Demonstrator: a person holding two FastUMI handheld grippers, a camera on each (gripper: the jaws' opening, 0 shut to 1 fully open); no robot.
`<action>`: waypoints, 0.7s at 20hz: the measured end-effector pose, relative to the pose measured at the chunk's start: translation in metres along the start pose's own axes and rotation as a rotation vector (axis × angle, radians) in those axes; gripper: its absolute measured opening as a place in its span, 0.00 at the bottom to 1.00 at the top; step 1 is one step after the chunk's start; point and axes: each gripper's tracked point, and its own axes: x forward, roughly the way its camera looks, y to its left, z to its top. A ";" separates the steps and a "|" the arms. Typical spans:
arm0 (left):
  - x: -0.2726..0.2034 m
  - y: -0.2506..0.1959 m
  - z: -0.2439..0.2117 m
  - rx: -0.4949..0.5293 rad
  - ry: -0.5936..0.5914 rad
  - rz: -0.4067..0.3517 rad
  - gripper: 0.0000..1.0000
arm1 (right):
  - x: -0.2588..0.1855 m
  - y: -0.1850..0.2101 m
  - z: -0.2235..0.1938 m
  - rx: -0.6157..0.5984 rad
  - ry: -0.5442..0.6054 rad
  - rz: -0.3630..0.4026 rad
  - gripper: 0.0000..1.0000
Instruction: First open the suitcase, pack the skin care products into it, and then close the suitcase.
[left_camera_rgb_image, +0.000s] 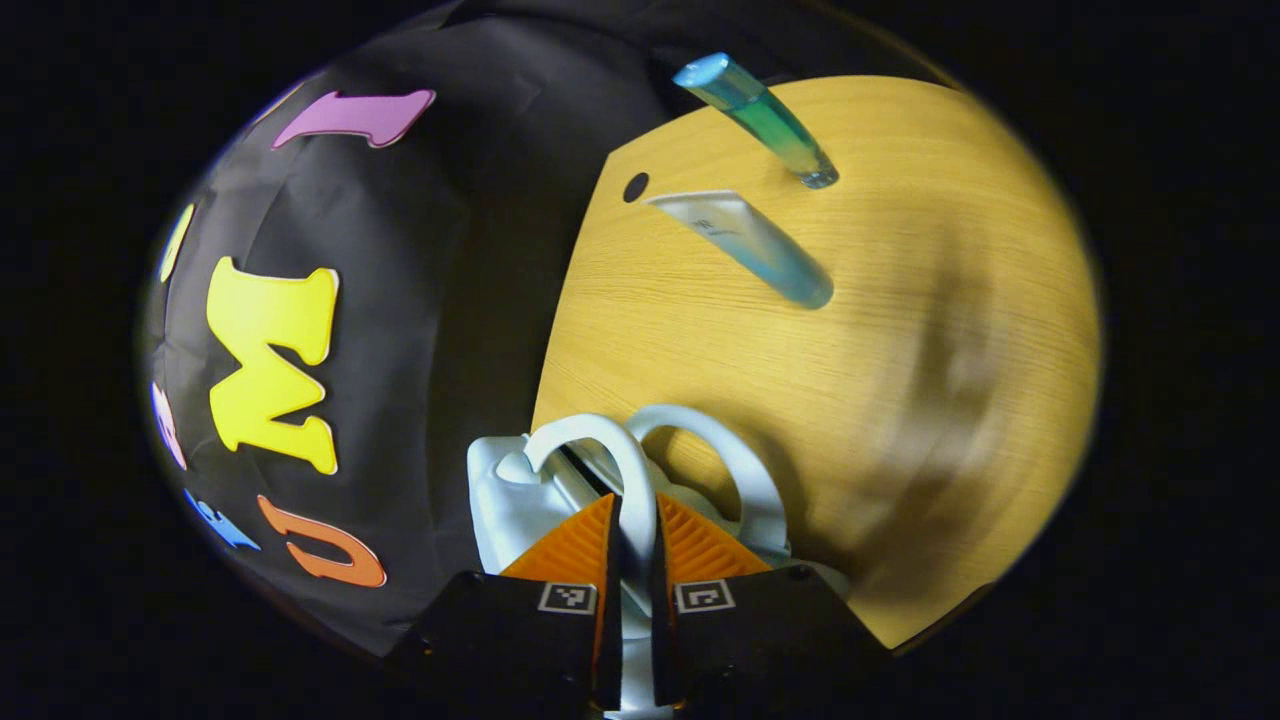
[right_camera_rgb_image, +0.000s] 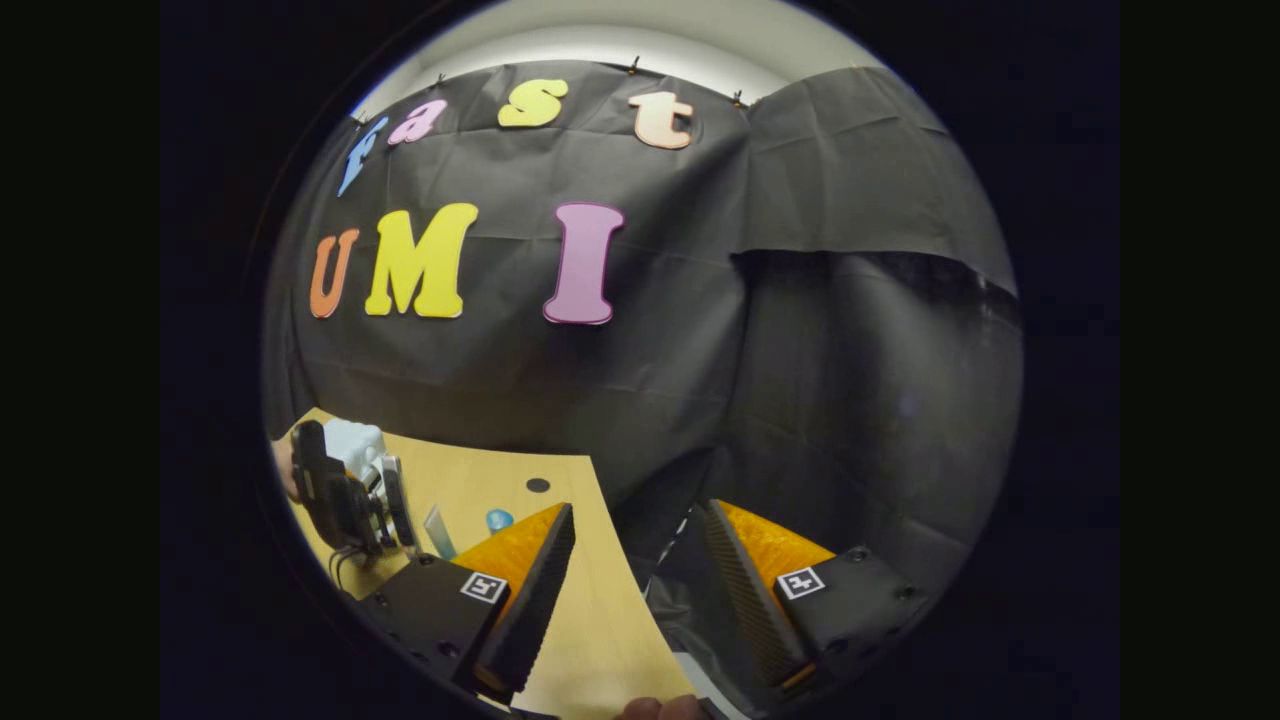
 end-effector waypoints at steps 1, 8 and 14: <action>-0.007 0.016 -0.001 -0.035 -0.012 0.032 0.12 | 0.000 0.007 0.001 -0.006 -0.004 0.015 0.79; -0.077 0.152 -0.056 -0.508 -0.185 0.233 0.02 | 0.000 0.071 0.027 -0.033 -0.054 0.144 0.79; -0.090 0.208 -0.163 -0.868 -0.227 0.335 0.03 | 0.003 0.119 0.050 -0.064 -0.066 0.217 0.79</action>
